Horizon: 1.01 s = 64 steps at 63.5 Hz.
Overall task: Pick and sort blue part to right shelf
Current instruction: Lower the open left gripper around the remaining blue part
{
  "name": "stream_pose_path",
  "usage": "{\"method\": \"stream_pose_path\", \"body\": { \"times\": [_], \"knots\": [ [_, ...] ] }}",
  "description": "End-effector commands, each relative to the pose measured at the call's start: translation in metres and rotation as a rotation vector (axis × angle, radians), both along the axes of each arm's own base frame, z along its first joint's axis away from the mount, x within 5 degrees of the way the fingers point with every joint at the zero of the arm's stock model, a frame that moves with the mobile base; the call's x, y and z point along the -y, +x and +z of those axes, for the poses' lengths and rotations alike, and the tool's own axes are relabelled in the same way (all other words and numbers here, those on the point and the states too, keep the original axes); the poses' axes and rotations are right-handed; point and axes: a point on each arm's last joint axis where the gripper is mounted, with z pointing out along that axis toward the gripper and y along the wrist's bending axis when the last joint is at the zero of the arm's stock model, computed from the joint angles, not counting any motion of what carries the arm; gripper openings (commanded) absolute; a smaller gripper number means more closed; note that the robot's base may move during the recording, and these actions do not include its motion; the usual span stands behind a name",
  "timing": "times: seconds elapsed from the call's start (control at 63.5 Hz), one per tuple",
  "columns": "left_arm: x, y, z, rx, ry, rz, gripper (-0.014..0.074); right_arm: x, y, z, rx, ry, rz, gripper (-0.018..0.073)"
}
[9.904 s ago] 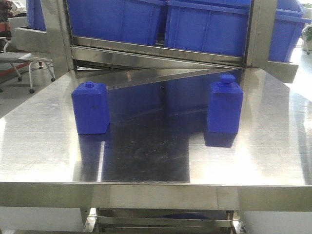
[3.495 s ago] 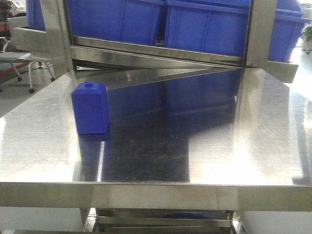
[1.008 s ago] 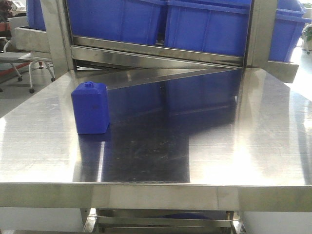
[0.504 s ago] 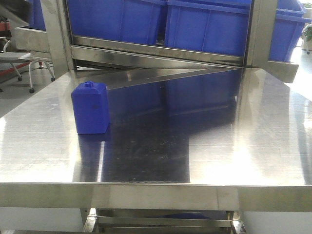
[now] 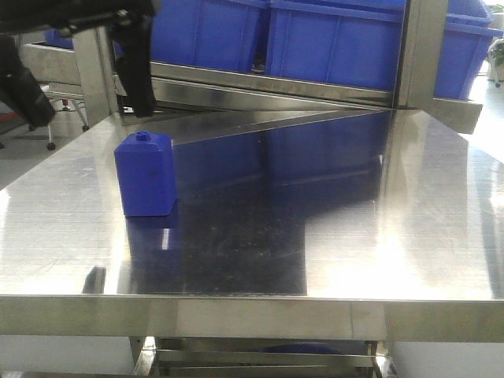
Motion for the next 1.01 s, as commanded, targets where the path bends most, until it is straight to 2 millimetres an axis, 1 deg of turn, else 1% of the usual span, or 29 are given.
{"method": "stream_pose_path", "body": {
  "times": [0.0, 0.142, 0.394, 0.504, 0.819, 0.992],
  "knots": [
    [0.008, 0.009, 0.02, 0.013, -0.014, 0.008, 0.069, 0.001, -0.002, 0.018, 0.123, -0.017, -0.011, 0.0267],
    [0.021, 0.029, 0.016, -0.022, -0.013, 0.012, 0.069, 0.001, -0.002, 0.018, 0.123, -0.017, -0.011, 0.0267],
    [0.035, 0.053, 0.001, -0.102, 0.012, 0.062, 0.069, 0.001, -0.002, 0.018, 0.123, -0.017, -0.011, 0.0267],
    [0.037, 0.059, -0.006, -0.109, 0.018, 0.082, 0.069, 0.001, -0.002, 0.018, 0.123, -0.017, -0.011, 0.0267],
    [0.04, 0.067, -0.027, -0.149, 0.053, 0.089, 0.069, 0.001, -0.002, 0.018, 0.123, -0.017, -0.011, 0.0267],
    [0.04, 0.068, -0.03, -0.157, 0.059, 0.089, 0.069, 0.001, -0.002, 0.018, 0.123, -0.017, -0.011, 0.0267]
  ]
}}
